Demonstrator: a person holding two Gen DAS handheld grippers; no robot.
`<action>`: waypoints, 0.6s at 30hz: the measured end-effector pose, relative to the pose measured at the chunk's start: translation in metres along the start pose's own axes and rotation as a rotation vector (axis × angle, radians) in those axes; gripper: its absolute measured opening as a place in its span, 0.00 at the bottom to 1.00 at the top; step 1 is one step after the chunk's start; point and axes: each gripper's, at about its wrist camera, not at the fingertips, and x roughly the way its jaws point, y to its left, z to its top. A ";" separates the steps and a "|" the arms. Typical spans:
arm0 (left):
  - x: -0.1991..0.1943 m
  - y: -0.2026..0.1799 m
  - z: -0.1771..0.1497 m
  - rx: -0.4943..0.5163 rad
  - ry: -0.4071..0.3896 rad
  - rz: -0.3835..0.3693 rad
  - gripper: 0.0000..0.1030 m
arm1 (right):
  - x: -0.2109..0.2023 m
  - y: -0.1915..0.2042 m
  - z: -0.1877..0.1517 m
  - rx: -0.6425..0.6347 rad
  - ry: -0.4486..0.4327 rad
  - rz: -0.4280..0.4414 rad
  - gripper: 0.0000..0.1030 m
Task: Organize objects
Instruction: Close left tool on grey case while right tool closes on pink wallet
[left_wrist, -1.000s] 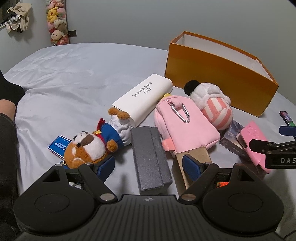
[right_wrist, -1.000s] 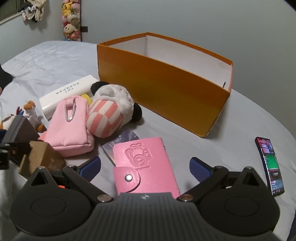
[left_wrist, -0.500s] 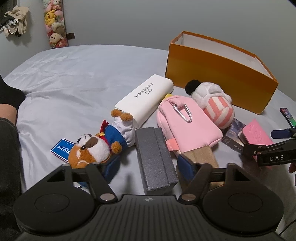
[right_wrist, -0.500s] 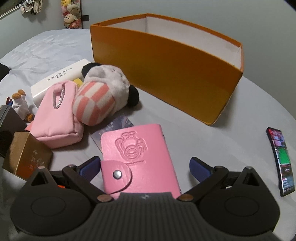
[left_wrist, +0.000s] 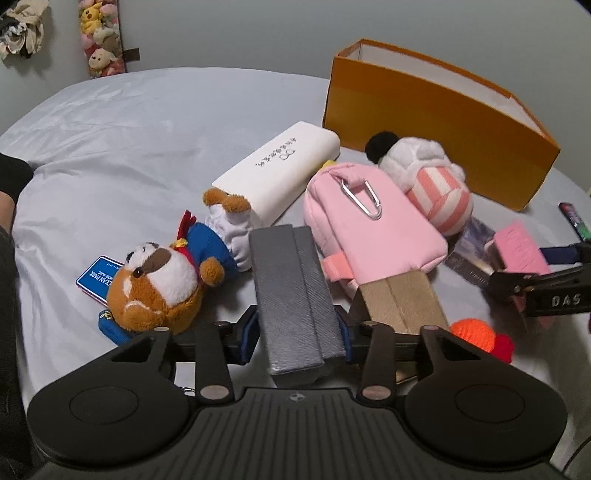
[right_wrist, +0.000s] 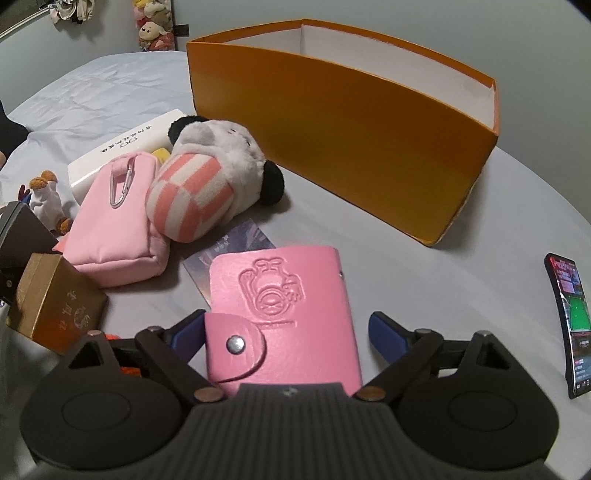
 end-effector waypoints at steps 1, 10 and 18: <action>0.001 0.000 -0.001 0.005 0.004 0.000 0.43 | 0.000 0.000 0.000 0.000 0.002 0.001 0.86; 0.003 0.004 -0.006 -0.031 -0.019 -0.016 0.39 | 0.001 -0.001 -0.002 -0.004 0.014 0.010 0.82; 0.005 0.000 -0.009 0.019 0.013 -0.024 0.38 | 0.000 -0.006 -0.003 0.009 0.012 0.036 0.78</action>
